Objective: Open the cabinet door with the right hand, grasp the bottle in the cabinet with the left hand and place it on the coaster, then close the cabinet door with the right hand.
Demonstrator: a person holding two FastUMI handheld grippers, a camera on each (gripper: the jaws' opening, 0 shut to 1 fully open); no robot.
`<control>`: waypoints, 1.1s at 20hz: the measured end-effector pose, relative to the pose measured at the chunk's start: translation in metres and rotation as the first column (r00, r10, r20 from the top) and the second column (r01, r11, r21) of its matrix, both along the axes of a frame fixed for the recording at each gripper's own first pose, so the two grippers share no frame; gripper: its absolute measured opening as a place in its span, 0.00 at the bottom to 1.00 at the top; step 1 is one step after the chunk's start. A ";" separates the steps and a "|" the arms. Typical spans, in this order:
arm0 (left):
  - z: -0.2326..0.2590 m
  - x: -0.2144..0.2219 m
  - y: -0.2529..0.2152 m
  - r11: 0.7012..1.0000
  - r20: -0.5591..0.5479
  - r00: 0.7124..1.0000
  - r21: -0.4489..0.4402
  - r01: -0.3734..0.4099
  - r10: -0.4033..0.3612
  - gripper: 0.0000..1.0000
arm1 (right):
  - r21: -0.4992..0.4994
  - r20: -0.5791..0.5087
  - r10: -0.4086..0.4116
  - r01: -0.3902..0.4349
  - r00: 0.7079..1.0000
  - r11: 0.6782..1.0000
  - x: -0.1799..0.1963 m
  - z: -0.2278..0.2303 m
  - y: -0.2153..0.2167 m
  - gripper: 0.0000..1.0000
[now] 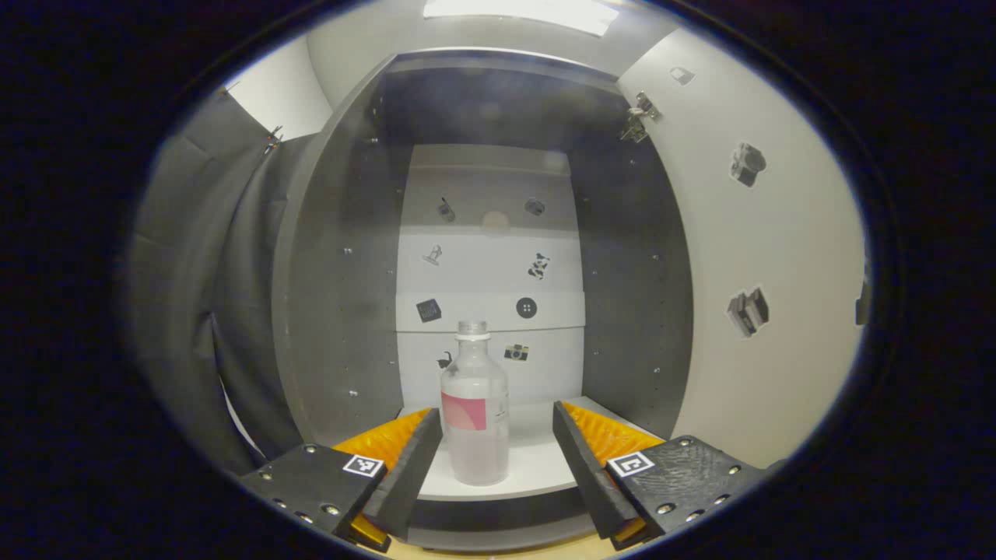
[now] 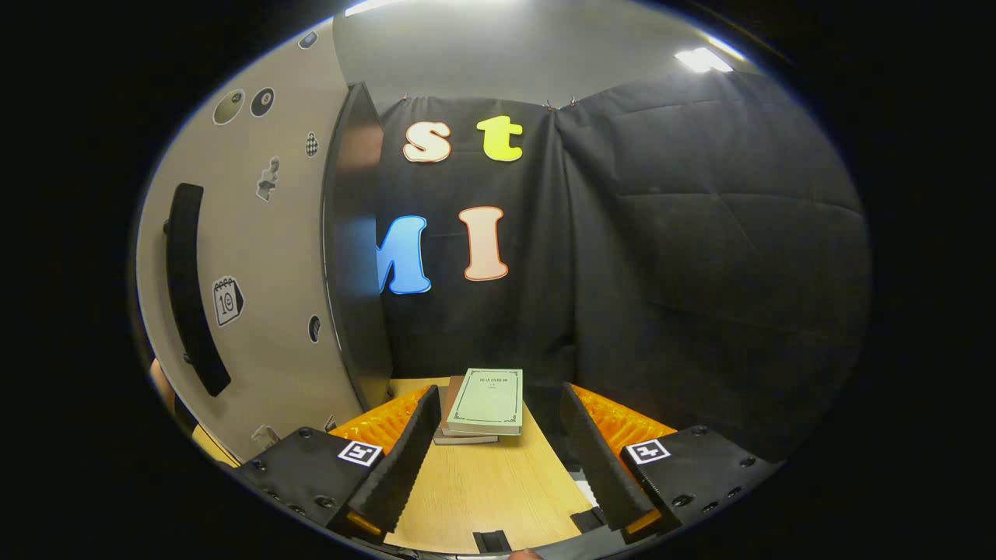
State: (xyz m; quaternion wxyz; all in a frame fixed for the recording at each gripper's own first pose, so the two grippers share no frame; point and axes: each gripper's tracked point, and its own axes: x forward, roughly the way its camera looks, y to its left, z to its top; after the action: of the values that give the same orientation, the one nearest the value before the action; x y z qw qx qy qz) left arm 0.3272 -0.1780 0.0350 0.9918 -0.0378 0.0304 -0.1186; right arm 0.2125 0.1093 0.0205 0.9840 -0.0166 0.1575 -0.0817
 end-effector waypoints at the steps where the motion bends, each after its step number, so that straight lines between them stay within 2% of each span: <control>1: -0.007 0.008 0.001 1.000 -0.014 1.000 0.001 0.001 -0.001 0.87 | 0.002 -0.005 -0.011 0.011 1.000 1.000 0.000 -0.001 0.000 0.98; 10: -0.037 0.057 0.006 1.000 -0.059 0.998 0.004 0.015 -0.015 0.90 | 0.011 -0.041 -0.077 0.078 0.996 0.997 0.002 -0.010 -0.002 0.98; 11: -0.037 0.060 0.006 1.000 -0.056 0.998 0.006 0.019 -0.018 0.89 | 0.009 -0.044 -0.079 0.079 0.996 0.997 0.001 -0.010 -0.001 0.98; 12: -0.037 0.061 0.005 1.000 -0.055 0.998 0.007 0.022 -0.021 0.83 | 0.005 -0.046 -0.079 0.079 0.996 0.997 0.000 -0.011 -0.002 0.98; 14: -0.037 0.061 0.005 0.999 -0.055 0.998 0.004 0.035 -0.035 0.72 | -0.004 -0.047 -0.076 0.075 0.996 0.997 0.000 -0.011 -0.002 0.98; 22: -0.019 0.019 0.042 0.998 -0.024 1.000 -0.055 -0.010 0.009 0.72 | 0.017 -0.048 -0.004 0.004 0.999 1.000 0.001 -0.013 0.009 0.98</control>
State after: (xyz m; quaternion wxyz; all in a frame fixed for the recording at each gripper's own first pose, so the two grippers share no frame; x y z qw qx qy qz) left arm 0.3466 -0.1363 0.0158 0.9904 -0.0666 0.0387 -0.1143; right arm 0.2137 0.1180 0.0070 0.9799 -0.0097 0.1818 -0.0819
